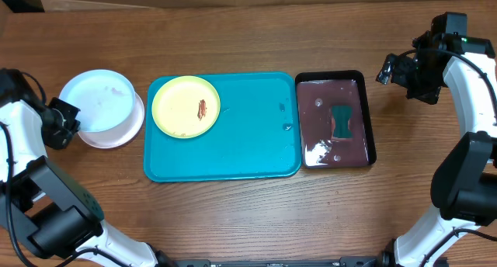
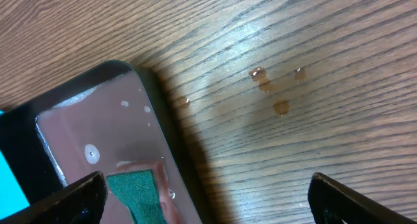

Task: Clean dirty plates on tray and stack at the side
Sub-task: 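Swing the light-blue plate left and set it onto the white plate, then move the left gripper to the yellow plate and grip its left rim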

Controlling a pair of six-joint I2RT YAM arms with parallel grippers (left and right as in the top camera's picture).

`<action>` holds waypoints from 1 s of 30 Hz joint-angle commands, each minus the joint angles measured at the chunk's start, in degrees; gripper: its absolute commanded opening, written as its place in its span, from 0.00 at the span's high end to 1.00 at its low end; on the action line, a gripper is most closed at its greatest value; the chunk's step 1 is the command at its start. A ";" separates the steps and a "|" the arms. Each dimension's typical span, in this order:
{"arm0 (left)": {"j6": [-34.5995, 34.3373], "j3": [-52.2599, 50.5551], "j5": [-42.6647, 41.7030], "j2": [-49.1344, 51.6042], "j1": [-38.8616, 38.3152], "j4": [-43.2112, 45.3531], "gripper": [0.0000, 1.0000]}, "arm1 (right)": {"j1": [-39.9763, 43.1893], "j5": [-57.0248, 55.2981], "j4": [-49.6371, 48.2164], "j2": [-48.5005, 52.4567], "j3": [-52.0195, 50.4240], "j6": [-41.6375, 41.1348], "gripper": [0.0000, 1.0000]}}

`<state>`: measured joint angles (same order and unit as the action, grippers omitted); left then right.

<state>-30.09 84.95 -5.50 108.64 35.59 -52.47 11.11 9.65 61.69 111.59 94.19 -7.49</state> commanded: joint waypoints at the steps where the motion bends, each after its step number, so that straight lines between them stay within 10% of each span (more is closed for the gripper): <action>1: -0.83 -2.47 1.49 -2.03 -0.48 1.99 0.96 | 0.11 -0.20 -0.11 -0.90 0.52 -0.17 0.00; 7: -0.79 -5.14 1.44 -2.03 -0.55 5.07 0.91 | 0.11 -0.20 -0.11 -0.90 0.52 -0.17 0.00; 12: 6.51 -4.52 -9.03 -2.05 -0.52 5.97 0.36 | 0.11 -0.20 -0.11 -0.90 0.52 -0.17 0.00; 18: 10.14 -3.04 -22.45 -3.96 -1.11 1.40 0.40 | 0.11 -0.20 -0.11 -0.90 0.52 -0.17 0.00; 30: 14.71 -3.23 -13.55 -5.88 -16.04 -3.28 0.62 | 0.11 -0.20 -0.11 -0.90 0.52 -0.17 0.00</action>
<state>-17.34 80.73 -23.51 103.59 23.79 -55.37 11.11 9.63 61.73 111.59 94.19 -7.49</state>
